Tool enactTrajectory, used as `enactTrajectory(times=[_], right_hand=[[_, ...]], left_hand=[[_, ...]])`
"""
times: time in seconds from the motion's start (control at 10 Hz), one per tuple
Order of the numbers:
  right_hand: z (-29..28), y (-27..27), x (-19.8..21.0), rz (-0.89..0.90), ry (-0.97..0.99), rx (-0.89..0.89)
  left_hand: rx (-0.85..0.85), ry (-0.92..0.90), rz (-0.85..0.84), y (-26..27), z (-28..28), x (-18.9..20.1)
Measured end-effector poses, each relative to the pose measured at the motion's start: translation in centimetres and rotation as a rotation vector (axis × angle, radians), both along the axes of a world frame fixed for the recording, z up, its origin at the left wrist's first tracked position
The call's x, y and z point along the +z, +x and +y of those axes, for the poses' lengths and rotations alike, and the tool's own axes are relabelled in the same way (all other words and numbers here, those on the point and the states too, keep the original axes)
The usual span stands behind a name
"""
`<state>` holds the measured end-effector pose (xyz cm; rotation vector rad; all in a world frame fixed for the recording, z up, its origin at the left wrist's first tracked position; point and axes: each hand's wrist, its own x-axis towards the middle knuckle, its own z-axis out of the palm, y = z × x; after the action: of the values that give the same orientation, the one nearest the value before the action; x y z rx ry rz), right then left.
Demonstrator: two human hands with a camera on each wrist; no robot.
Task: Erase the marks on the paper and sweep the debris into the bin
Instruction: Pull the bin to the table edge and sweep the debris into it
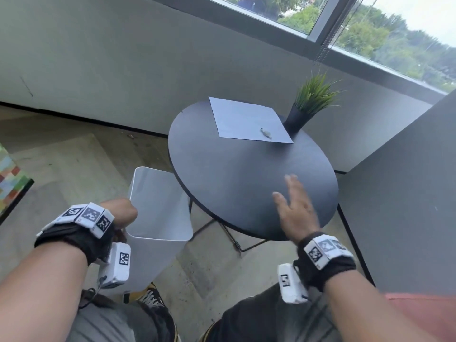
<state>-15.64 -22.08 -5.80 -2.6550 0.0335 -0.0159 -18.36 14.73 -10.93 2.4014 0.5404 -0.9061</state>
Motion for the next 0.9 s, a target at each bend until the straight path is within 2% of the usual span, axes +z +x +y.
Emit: enactTrajectory(times=[0.1,0.2,0.3,0.4,0.5,0.6,0.7,0.8,0.9], right_hand=[[-3.8,0.2,-1.9,0.258,-0.288,-0.313],[1.0,-1.5,-2.8,0.26,-0.331,-0.22],[7.2,-3.7,-2.8,0.284,-0.282,0.225],[8.4,-4.1,-0.2,0.153,0.195,0.563],[3.8,-0.8,-0.3,-0.059,0.1,0.199],[1.7,-0.7,-1.7,0.262,-0.31,-0.132],[7.2,-4.5,-2.4,0.262,-0.358,0.26],[11.1,-5.9,-0.5,0.227,-0.093,0.719],[8.4,-1.2,2.5,0.166,0.244,0.623]], left_hand=[[0.015,0.033,-0.011,0.5,-0.2,-0.3],[0.008,0.055,-0.016,0.6,-0.4,-0.5],[0.01,0.037,-0.004,0.4,-0.2,-0.9],[0.037,0.03,0.002,0.4,-0.1,-1.2],[0.052,0.05,0.017,0.5,-0.4,-0.9],[0.04,0.063,0.003,0.7,-0.7,-0.7],[0.006,0.075,0.01,0.9,-0.8,-0.6],[-0.101,0.106,0.034,0.7,-1.0,0.0],[-0.18,0.16,0.055,0.7,-1.0,0.6]])
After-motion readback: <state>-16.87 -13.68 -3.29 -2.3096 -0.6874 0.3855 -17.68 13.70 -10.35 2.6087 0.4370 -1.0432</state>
